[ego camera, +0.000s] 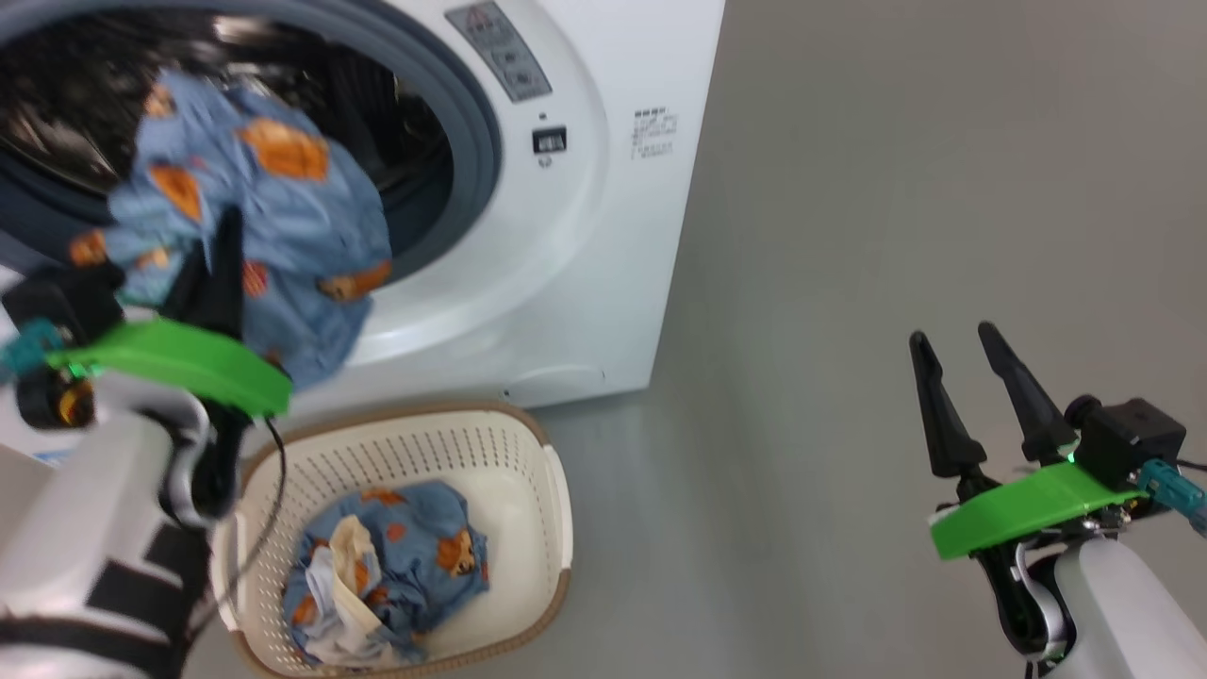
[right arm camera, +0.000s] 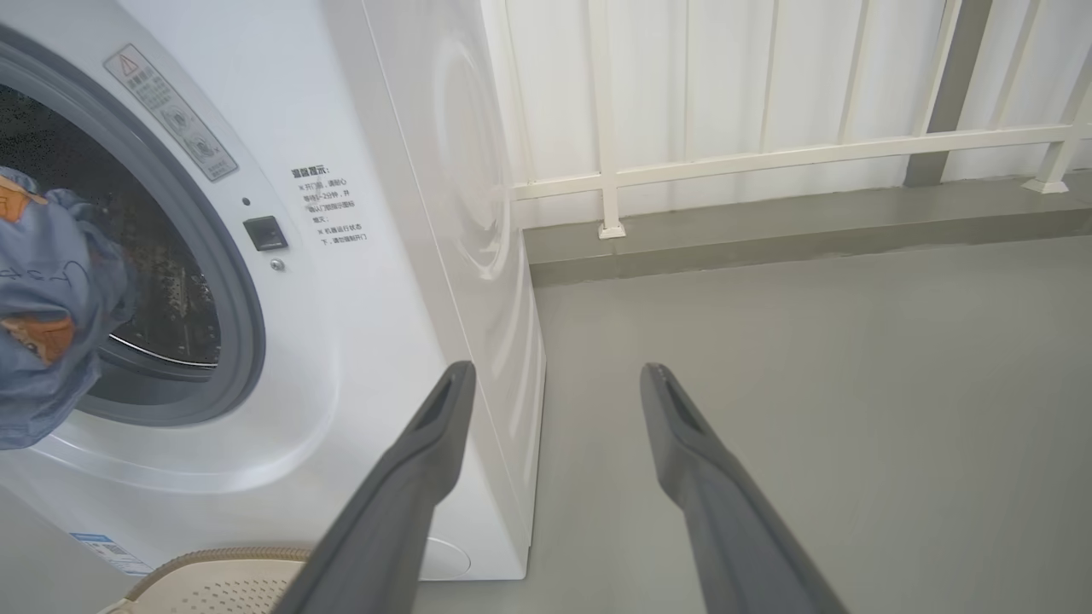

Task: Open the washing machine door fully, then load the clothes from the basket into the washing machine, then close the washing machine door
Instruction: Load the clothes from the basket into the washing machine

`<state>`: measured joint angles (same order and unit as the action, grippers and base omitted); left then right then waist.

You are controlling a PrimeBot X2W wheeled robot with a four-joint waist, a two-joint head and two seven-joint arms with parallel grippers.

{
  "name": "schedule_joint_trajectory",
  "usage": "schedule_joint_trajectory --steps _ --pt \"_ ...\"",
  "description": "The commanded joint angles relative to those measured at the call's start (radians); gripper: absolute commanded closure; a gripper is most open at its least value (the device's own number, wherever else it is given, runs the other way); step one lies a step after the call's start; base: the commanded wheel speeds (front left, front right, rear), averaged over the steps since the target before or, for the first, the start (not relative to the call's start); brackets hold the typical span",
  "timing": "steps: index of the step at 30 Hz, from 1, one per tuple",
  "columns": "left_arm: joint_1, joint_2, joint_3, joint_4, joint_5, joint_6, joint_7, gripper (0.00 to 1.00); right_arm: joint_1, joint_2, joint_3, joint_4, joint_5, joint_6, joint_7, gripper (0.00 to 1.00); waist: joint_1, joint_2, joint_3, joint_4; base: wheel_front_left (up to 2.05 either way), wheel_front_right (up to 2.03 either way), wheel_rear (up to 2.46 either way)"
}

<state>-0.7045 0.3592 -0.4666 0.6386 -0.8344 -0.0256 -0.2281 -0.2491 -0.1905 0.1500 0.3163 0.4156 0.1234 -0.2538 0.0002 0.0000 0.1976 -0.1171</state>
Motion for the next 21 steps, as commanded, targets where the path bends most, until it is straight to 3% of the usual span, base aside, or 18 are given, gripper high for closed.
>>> schedule_joint_trajectory --steps 1,10,21 --pt "-0.090 0.038 0.043 0.020 0.008 -0.015 -0.009 1.00 -0.035 0.001 0.008 -0.037 -0.021 0.007 -0.008 0.00 -0.0002 0.0000 0.136 -0.036 0.00 0.00 0.00" --pt "-0.339 0.053 0.050 0.226 0.031 -0.065 -0.018 1.00 -0.066 0.061 -0.008 -0.085 -0.072 0.007 -0.008 0.00 -0.0002 0.0000 0.304 -0.076 0.00 0.00 0.00" --pt "-0.571 0.086 0.048 0.382 0.057 -0.096 -0.029 1.00 -0.089 0.108 0.002 -0.105 -0.093 0.007 -0.008 0.00 -0.0002 0.0000 0.417 -0.141 0.00 0.00 0.00"
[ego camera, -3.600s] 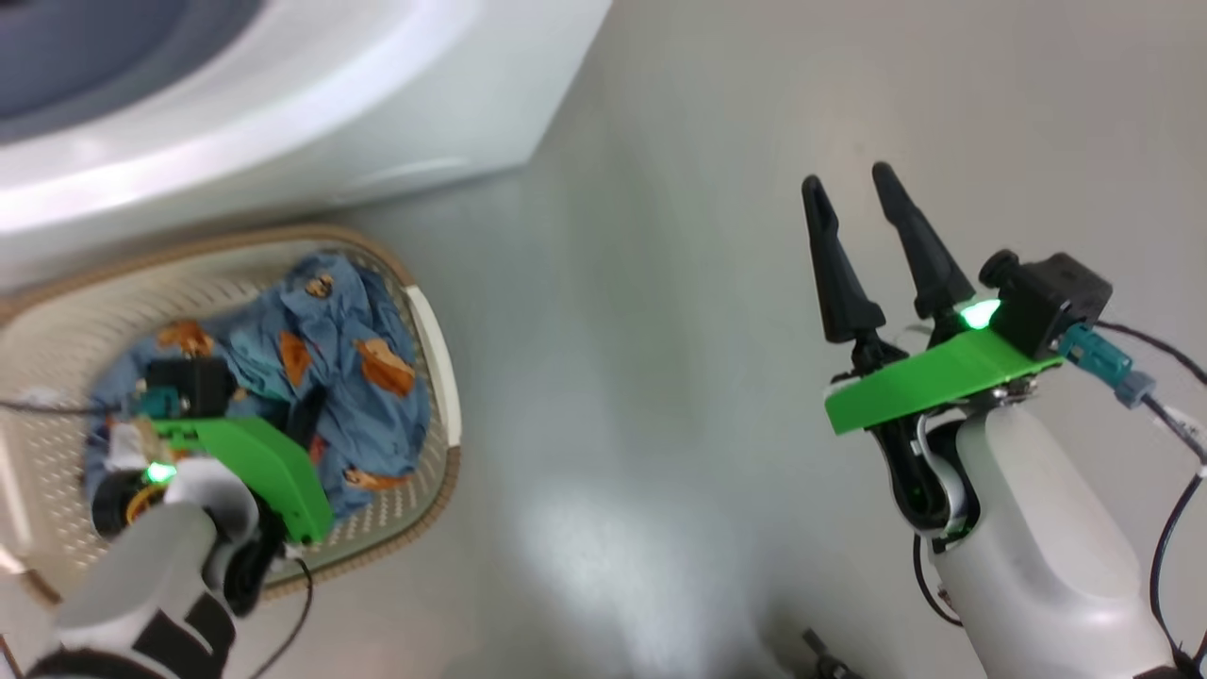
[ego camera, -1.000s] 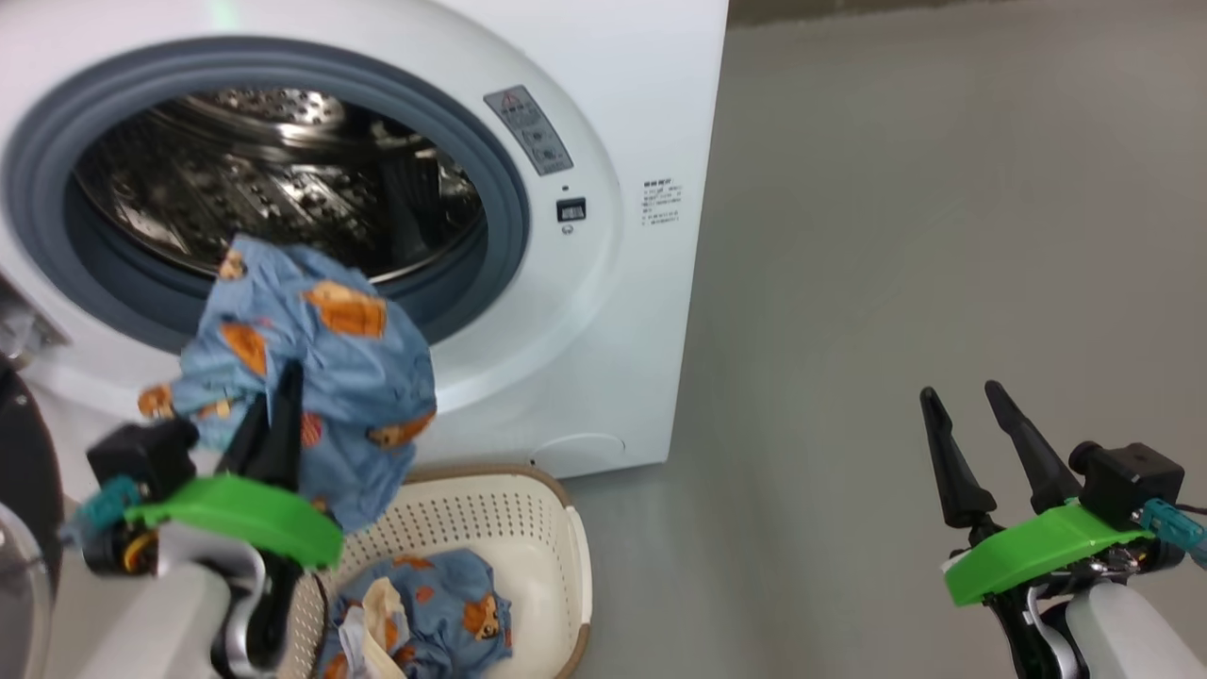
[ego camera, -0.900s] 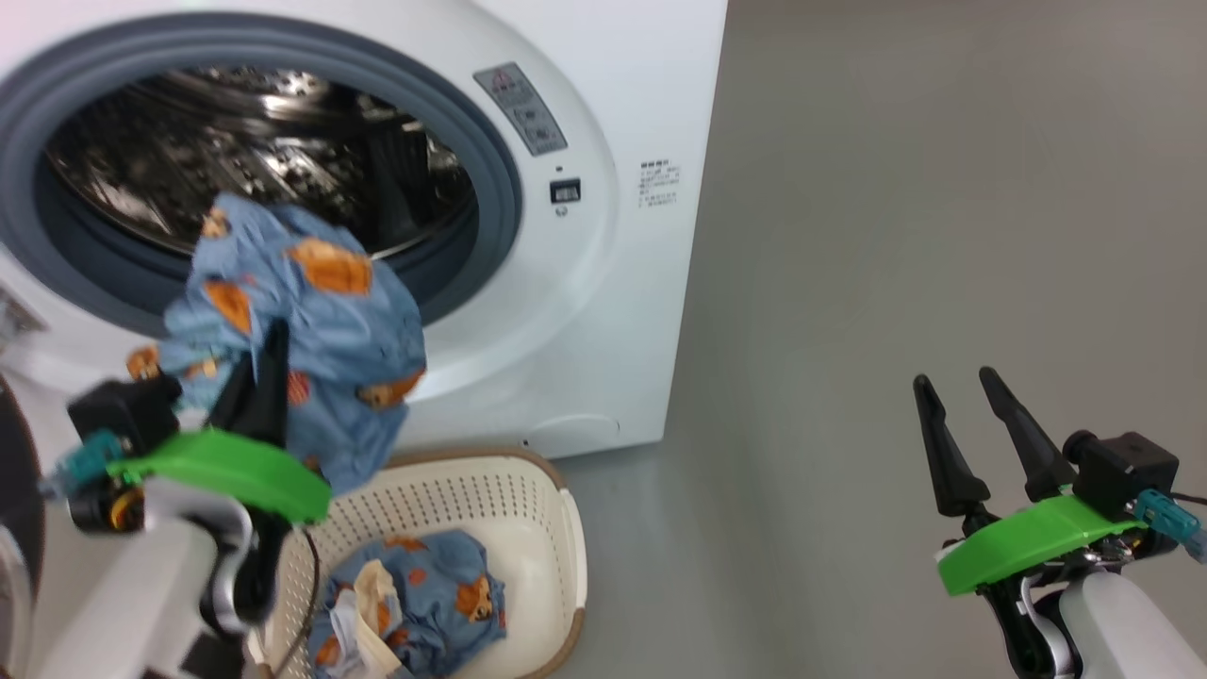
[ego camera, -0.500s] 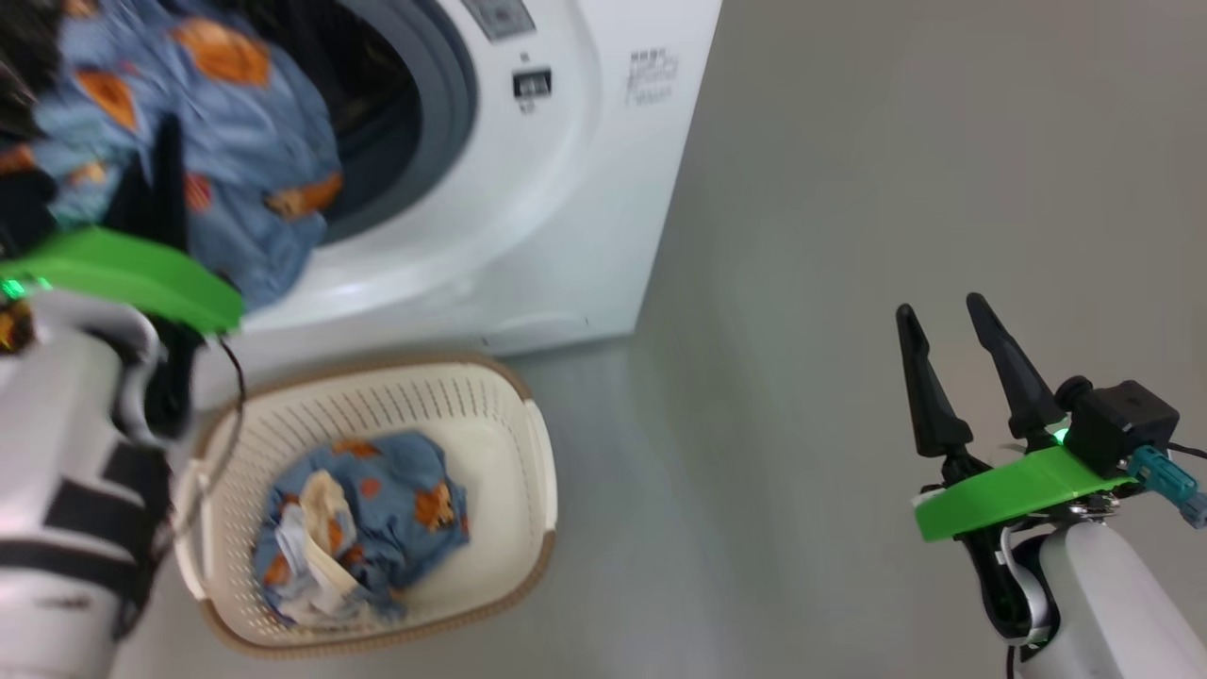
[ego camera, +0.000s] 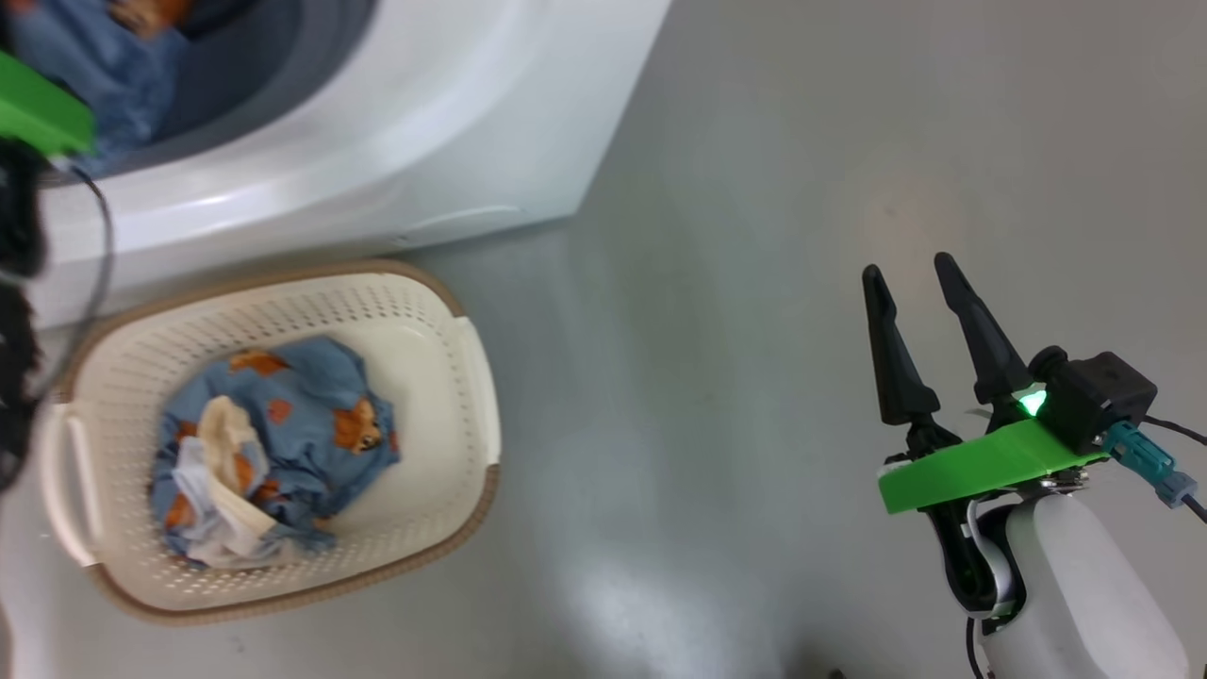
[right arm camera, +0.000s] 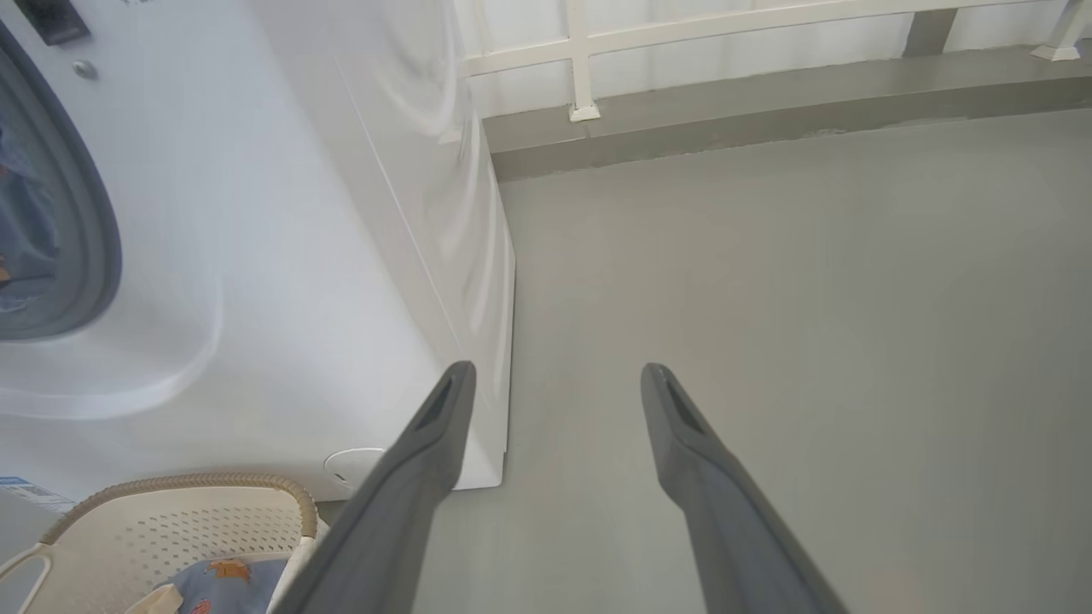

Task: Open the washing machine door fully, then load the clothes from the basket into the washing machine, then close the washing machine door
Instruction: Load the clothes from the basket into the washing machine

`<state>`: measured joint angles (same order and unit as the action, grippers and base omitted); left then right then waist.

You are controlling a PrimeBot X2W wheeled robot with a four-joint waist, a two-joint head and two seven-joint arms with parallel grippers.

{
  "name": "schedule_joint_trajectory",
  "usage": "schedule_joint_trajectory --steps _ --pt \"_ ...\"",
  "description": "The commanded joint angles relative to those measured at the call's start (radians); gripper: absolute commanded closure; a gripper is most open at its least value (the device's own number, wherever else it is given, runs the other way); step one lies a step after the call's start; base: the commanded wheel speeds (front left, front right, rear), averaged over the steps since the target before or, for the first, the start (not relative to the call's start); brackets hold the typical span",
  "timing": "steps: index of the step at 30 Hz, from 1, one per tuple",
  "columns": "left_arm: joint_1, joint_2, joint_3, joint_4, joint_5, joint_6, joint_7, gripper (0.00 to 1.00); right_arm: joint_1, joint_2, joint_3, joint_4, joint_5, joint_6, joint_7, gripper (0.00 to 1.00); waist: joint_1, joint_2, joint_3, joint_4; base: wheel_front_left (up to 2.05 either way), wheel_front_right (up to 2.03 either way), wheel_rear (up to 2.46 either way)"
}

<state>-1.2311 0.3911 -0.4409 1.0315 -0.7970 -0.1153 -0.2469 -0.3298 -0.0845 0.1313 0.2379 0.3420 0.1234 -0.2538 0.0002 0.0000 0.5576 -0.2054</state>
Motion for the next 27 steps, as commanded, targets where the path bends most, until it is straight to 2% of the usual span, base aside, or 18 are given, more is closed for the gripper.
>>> schedule_joint_trajectory --steps 1,6,9,11,17,22,27 --pt "-0.063 0.056 0.019 -0.005 0.024 -0.008 -0.011 1.00 -0.009 0.005 0.022 -0.028 -0.020 0.007 -0.008 0.00 -0.0002 0.0000 0.065 -0.058 0.00 0.00 0.00" --pt "-0.150 0.075 0.030 -0.018 0.053 -0.012 -0.014 1.00 -0.011 0.015 0.024 -0.033 -0.023 0.007 -0.008 0.00 -0.0002 0.0000 0.096 -0.071 0.00 0.00 0.00" --pt "-0.171 0.080 0.074 -0.052 0.058 -0.013 -0.014 1.00 -0.016 0.019 0.025 -0.035 -0.025 0.007 -0.008 0.00 -0.0002 0.0000 0.107 -0.072 0.00 0.00 0.00" --pt "-0.170 0.084 0.120 -0.088 0.081 -0.009 -0.015 0.00 -0.022 0.022 0.028 -0.035 -0.028 0.007 -0.008 0.00 -0.0002 0.0000 0.114 -0.072 0.00 0.00 0.00" --pt "-0.107 0.049 0.172 -0.075 0.140 -0.011 -0.015 0.00 -0.027 0.028 0.034 -0.020 -0.031 0.007 -0.008 0.00 -0.0002 0.0000 0.099 -0.056 0.00 0.00 0.00" --pt "-0.050 0.009 0.159 -0.014 0.153 -0.014 -0.015 0.00 -0.038 0.030 0.049 0.000 -0.026 0.007 -0.008 0.00 -0.0002 0.0000 0.052 -0.037 0.00 0.00 0.00" --pt "-0.007 -0.008 0.144 -0.005 0.158 -0.015 -0.015 0.00 -0.040 0.031 0.056 0.017 -0.018 0.007 -0.008 0.00 -0.0002 0.0000 0.004 -0.028 0.00 0.00 0.00"
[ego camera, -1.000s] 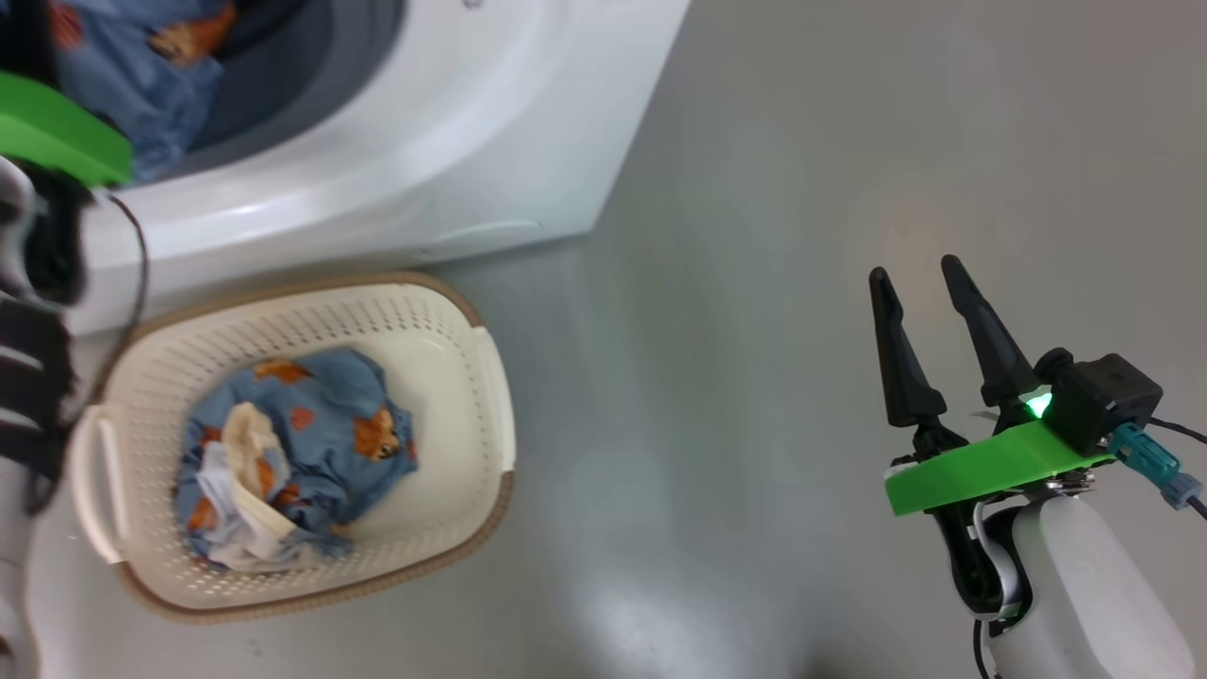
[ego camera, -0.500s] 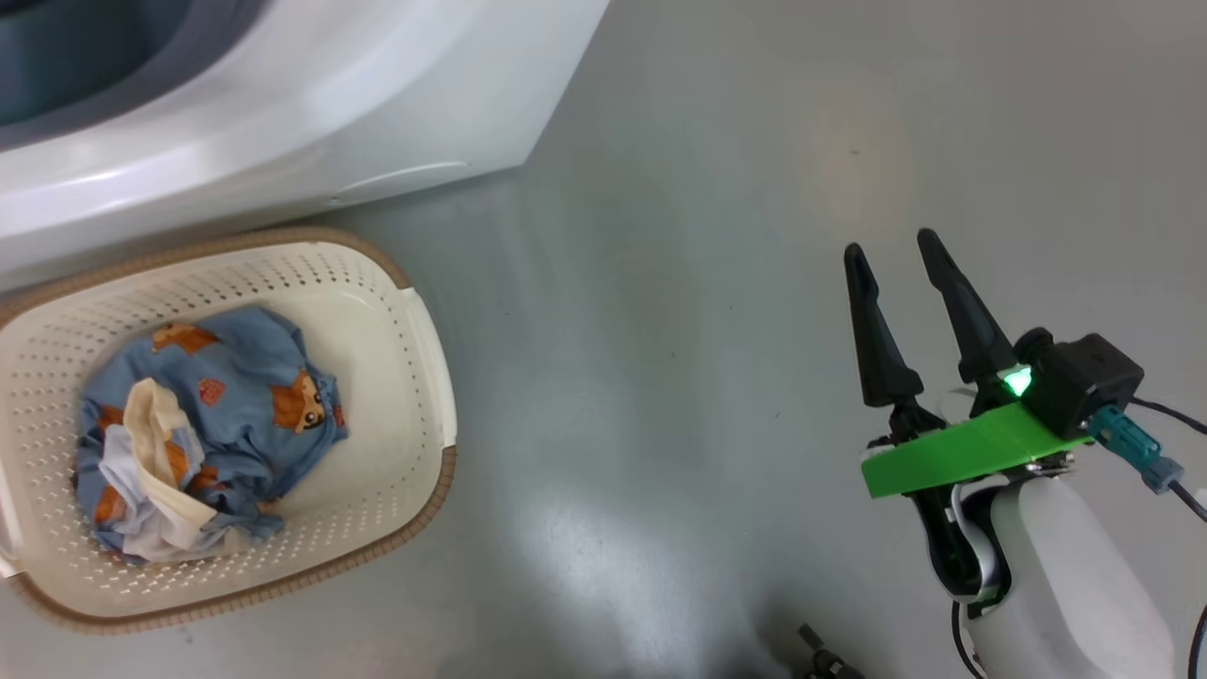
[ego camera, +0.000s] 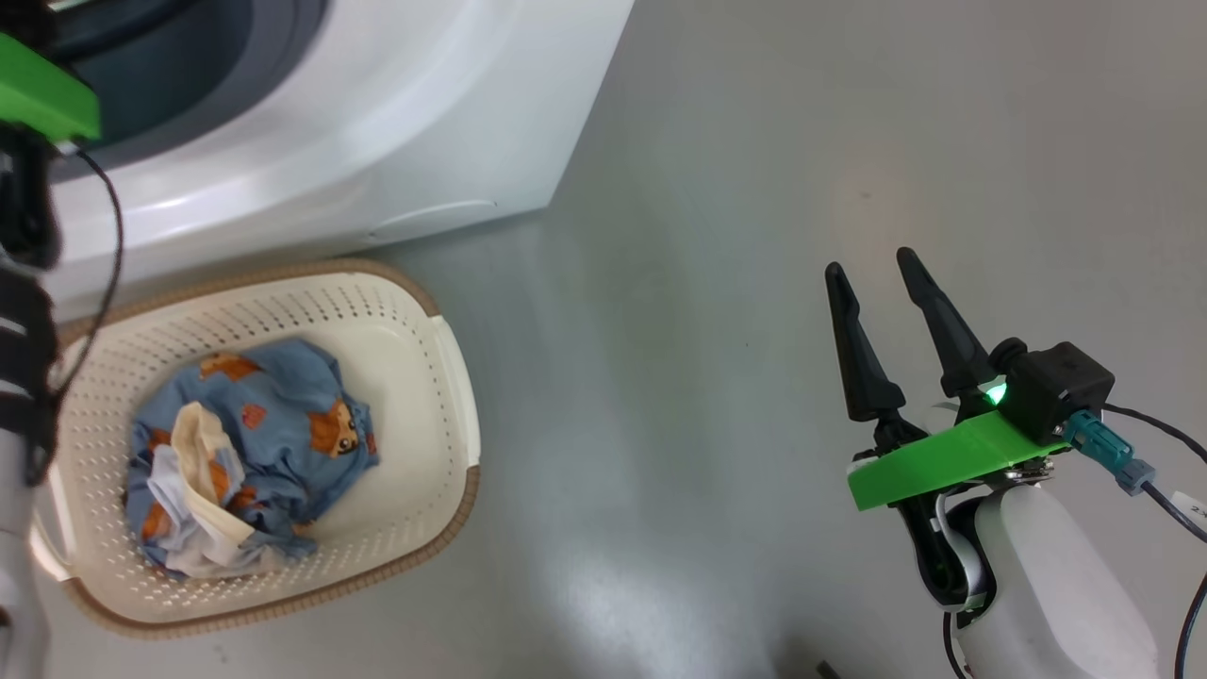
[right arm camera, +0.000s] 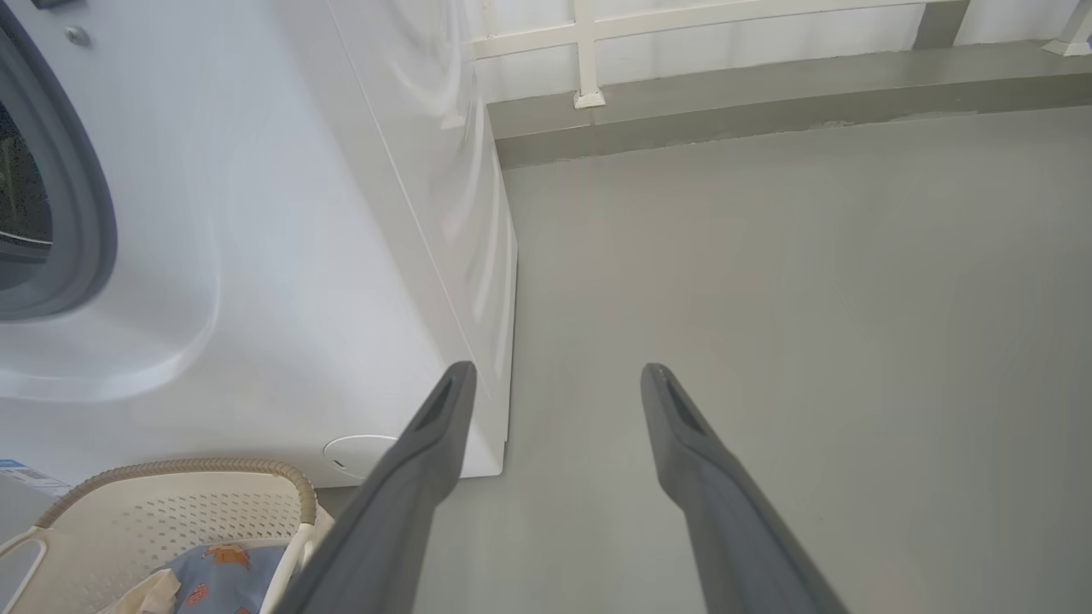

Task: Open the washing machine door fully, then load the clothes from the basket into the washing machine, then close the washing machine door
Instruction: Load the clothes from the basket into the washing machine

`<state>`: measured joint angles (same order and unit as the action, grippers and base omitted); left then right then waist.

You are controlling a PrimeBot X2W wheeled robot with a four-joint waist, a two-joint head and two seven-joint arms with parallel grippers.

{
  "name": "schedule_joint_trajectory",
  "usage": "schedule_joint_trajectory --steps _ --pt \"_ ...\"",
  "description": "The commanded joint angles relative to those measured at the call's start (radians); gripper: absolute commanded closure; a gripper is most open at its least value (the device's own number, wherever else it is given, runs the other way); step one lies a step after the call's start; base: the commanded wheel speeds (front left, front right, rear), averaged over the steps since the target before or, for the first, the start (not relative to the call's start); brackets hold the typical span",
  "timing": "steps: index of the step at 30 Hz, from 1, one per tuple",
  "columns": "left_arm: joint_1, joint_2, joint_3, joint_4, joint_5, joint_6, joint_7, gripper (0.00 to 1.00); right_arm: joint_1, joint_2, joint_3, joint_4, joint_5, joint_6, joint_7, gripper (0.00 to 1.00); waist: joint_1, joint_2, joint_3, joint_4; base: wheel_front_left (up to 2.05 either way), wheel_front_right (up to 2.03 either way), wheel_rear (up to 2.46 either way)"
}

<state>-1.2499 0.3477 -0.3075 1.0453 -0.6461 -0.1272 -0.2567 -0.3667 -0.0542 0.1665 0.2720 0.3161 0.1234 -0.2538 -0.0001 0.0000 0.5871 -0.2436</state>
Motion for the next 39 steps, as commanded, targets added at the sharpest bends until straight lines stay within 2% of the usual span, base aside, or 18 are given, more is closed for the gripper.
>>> schedule_joint_trajectory --steps 1,17,39 --pt "0.024 0.033 0.008 -0.025 0.008 -0.003 -0.005 0.00 -0.003 0.001 0.021 -0.014 0.009 0.007 -0.008 0.00 0.0001 0.0000 -0.035 0.012 0.00 0.00 0.00" --pt "0.329 -0.018 0.087 -0.195 0.075 -0.003 -0.005 0.00 0.024 -0.025 0.030 -0.003 0.046 0.007 -0.008 0.00 0.0001 0.0000 -0.243 0.065 0.00 0.00 0.00" --pt "0.740 -0.084 0.185 -0.419 0.142 -0.003 -0.005 0.00 0.106 -0.095 0.018 0.021 0.090 0.007 -0.008 0.00 0.0001 0.0000 -0.491 0.189 0.00 0.00 0.00"
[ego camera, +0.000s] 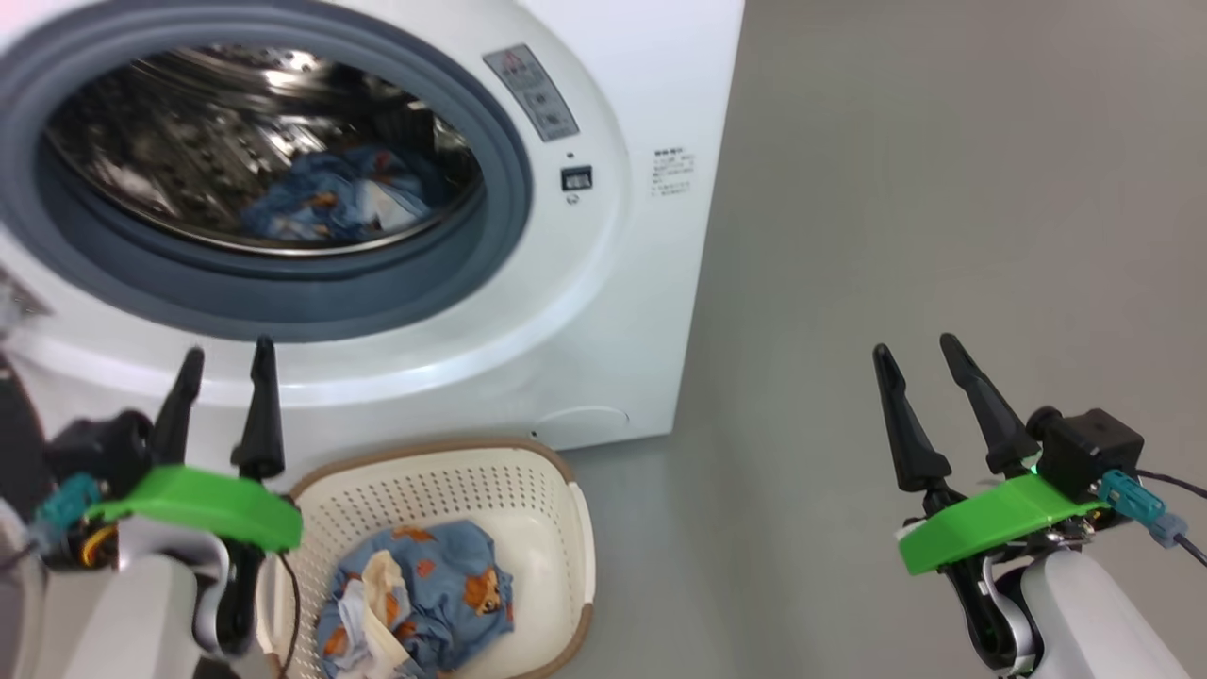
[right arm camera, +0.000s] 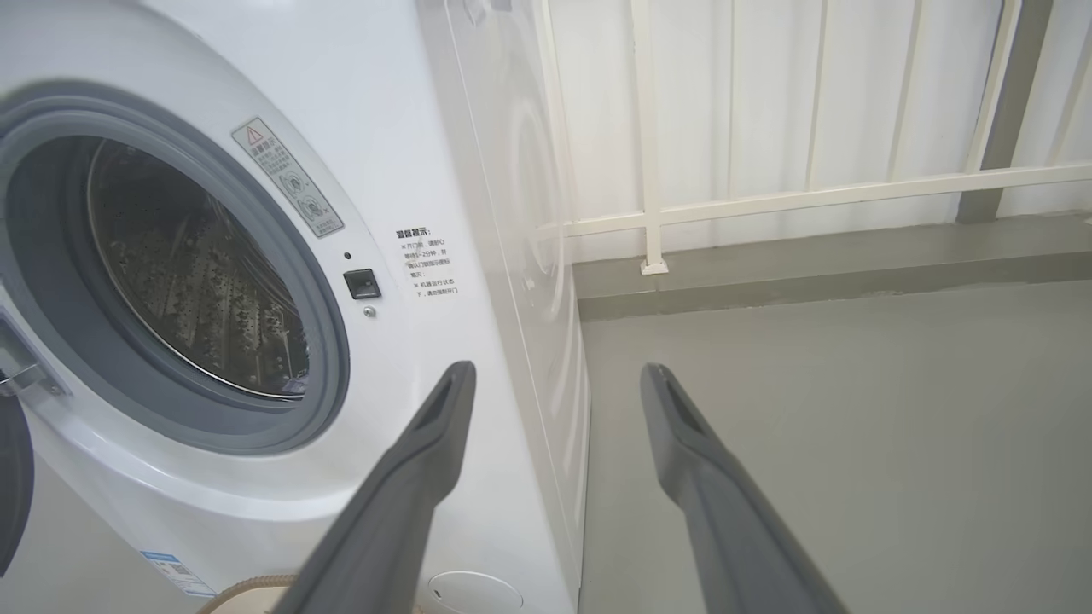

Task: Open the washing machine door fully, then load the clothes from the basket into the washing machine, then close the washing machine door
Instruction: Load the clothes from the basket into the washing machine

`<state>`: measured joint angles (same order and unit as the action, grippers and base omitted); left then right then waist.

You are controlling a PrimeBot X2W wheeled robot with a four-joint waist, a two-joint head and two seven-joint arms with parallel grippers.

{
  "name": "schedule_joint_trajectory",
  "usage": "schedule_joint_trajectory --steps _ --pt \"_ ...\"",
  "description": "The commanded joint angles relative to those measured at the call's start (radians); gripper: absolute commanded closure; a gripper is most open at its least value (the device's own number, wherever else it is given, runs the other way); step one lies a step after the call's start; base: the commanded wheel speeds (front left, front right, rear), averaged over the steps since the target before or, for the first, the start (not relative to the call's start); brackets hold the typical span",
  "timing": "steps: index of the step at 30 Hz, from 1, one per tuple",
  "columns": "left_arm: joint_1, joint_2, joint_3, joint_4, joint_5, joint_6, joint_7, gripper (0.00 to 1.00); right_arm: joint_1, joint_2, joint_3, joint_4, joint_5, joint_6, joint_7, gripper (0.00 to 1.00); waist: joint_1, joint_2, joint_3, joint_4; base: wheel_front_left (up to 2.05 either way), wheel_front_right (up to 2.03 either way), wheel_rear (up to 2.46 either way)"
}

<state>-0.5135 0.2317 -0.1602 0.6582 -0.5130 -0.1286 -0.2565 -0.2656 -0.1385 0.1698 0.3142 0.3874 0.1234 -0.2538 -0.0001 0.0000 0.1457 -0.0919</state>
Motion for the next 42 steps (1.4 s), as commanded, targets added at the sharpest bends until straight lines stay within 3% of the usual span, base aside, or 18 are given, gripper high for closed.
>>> schedule_joint_trajectory --steps 1,10,20,42 --pt "0.021 0.028 0.044 -0.042 0.011 -0.002 -0.005 0.00 0.010 -0.013 0.014 -0.021 0.021 0.007 -0.008 0.00 0.0002 0.0000 -0.057 0.041 0.00 0.00 0.00" --pt "0.166 -0.003 0.085 -0.125 0.027 0.008 -0.005 0.00 0.057 -0.031 0.004 -0.019 0.034 0.007 -0.008 0.00 0.0002 0.0000 -0.125 0.074 0.00 0.00 0.00" --pt "0.298 -0.003 0.118 -0.246 0.055 0.050 -0.005 0.00 0.074 -0.045 0.014 -0.025 0.040 0.007 -0.008 0.00 0.0002 0.0000 -0.149 0.062 0.00 0.00 0.00" --pt "0.344 -0.013 0.104 -0.315 0.047 0.075 0.000 0.00 0.078 -0.062 0.032 -0.018 0.038 0.007 -0.008 0.00 0.0002 0.0000 -0.151 0.053 0.00 0.00 0.00"
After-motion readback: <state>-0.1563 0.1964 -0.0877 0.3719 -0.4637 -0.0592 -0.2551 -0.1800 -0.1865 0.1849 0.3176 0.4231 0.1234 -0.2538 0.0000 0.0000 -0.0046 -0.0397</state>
